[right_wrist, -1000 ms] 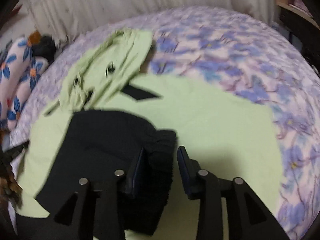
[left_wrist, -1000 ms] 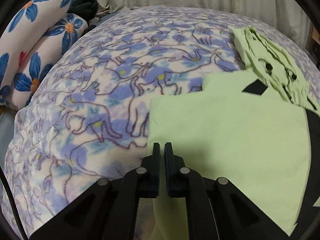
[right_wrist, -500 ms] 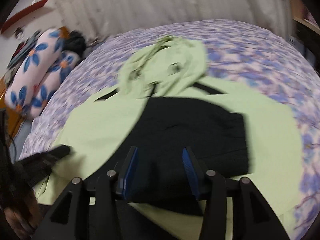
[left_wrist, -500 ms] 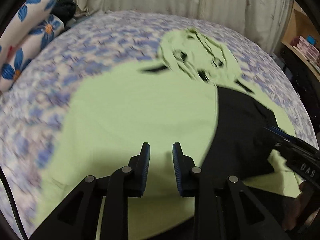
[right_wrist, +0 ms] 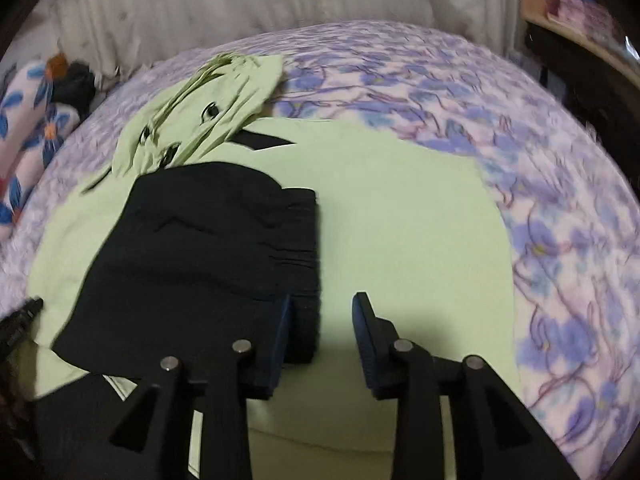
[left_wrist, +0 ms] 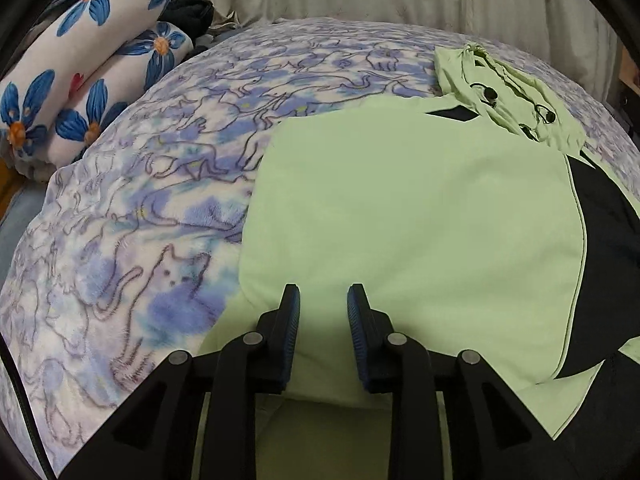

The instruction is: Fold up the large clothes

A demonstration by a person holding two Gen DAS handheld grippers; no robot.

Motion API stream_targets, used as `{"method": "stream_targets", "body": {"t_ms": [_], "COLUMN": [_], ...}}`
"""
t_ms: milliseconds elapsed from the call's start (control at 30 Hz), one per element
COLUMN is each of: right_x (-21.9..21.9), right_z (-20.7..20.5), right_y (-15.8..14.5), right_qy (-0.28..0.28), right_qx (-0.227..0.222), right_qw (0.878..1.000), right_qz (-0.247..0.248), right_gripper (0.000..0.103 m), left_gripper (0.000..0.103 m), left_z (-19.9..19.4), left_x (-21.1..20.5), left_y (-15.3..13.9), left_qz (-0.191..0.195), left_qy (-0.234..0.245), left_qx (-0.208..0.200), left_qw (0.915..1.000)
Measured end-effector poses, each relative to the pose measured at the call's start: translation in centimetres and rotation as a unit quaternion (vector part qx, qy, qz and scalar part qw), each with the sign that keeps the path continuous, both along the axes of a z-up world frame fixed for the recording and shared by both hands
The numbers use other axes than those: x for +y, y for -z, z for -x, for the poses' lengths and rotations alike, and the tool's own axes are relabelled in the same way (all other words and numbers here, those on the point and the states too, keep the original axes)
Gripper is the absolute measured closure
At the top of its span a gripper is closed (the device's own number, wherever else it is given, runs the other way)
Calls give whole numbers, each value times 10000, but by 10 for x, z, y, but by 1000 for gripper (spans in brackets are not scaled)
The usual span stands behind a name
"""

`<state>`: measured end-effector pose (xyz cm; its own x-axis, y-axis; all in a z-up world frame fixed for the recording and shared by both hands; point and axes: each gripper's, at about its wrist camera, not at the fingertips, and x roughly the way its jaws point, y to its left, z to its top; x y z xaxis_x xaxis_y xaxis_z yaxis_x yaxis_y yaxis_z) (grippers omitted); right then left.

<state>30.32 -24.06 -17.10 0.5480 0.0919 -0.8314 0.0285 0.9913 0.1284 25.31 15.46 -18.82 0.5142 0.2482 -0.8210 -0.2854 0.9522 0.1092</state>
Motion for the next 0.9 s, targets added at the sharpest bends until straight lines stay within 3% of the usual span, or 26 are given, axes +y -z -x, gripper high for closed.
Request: {"method": "stream_targets", "body": {"t_ms": [167,233,300,367,400,600,667,900], "right_x": [2,6,9,10,9,13,17,25], "right_z": [5,10,17,26,30,65,80,140], "right_y": [-5,-10,-17,-27,-30,-59,-70,-110], "right_qy": [52,7,-18,-14,-3,-26,-58,-233], "right_qx": [-8,-23,-26,-46,-53,-183,-279,-685], "right_qw": [10000,10000,10000,10000,9999,9998,9996,9974], "right_qz": [-26,-37,-38,-82,-112,-100,-18,-17], "right_gripper": [71,71,71,71,71,68,60,51], "left_gripper": [78,72,54,23,20,18,18,17], "left_z": [2,3,10,20,27,67,82,149], "left_x": [-8,-7,-9,-11,-12,-19,-19,-17], "left_y": [-4,-9,-20,-32,-40,-78,-88,-131], "left_qz": [-226,-136,27,124,83,89,132,101], "left_qy": [21,33,43,23,-5,146,176,144], "left_qx": [130,237,262,211,149,67,39,-315], "left_qw": [9997,9996,9996,9997,9999,9998,9998,9993]}}
